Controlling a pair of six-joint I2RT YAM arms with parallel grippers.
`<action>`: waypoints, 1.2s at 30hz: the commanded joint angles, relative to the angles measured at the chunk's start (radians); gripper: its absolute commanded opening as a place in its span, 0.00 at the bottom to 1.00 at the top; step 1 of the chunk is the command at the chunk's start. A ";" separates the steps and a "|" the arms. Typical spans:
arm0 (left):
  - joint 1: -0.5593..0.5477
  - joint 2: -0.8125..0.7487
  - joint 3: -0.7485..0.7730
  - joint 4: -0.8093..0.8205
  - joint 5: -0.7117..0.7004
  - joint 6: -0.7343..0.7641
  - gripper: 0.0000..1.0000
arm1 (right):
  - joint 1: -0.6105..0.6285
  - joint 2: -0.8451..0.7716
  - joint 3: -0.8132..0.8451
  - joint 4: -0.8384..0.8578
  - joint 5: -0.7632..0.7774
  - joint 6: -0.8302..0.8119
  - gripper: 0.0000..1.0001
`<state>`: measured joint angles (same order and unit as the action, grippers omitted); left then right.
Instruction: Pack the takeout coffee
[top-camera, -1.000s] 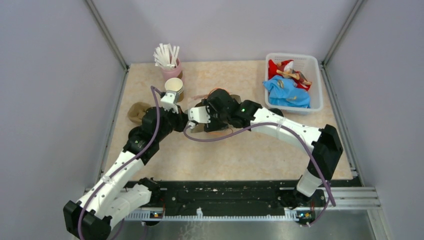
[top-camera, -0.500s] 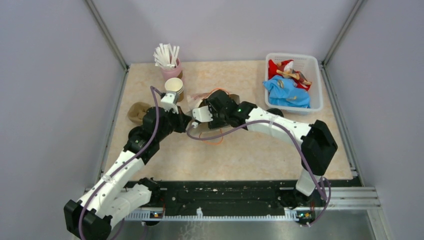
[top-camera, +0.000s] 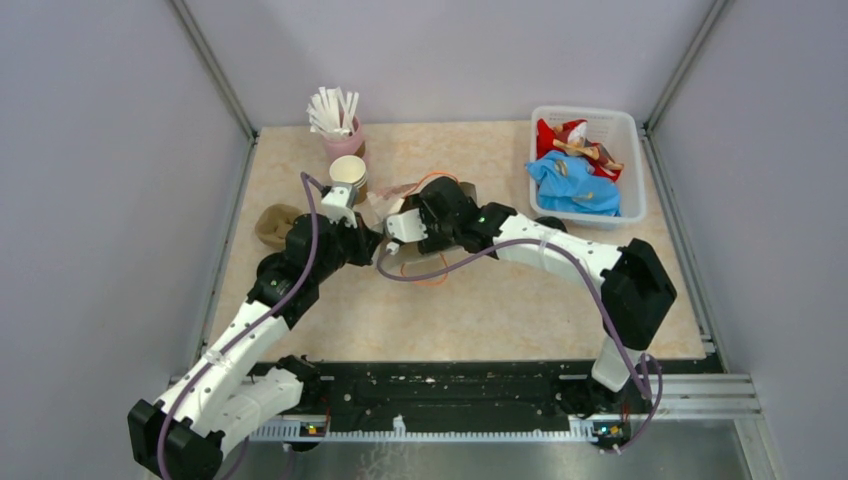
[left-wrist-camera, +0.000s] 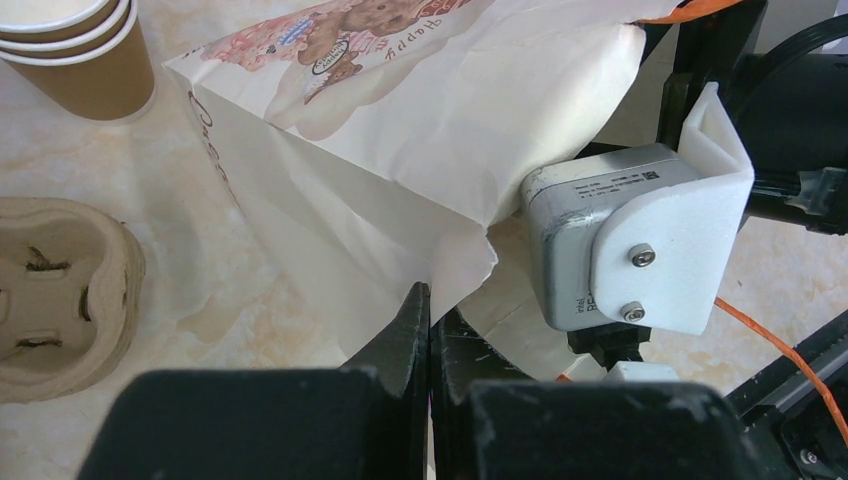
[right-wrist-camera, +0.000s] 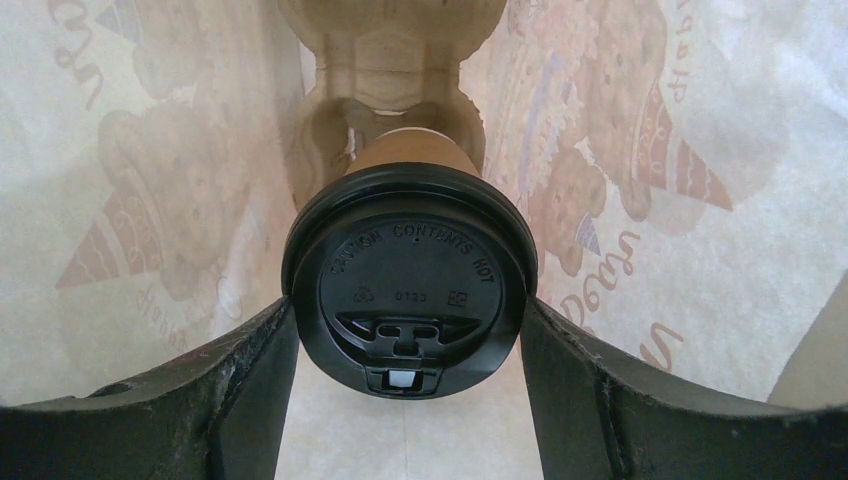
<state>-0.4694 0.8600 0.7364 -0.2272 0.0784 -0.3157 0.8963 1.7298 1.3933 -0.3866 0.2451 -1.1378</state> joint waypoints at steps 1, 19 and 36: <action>-0.002 0.005 0.017 0.002 0.007 -0.023 0.00 | -0.032 0.010 0.020 0.029 0.010 0.002 0.62; -0.004 0.053 0.145 -0.096 0.062 -0.098 0.00 | 0.012 -0.129 -0.078 -0.037 -0.064 0.013 0.62; -0.005 0.034 0.123 -0.102 0.106 -0.104 0.00 | 0.008 -0.121 -0.112 0.001 -0.004 -0.035 0.63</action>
<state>-0.4702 0.9119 0.8494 -0.3454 0.1623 -0.4324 0.9085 1.6173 1.2938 -0.4393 0.2058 -1.1362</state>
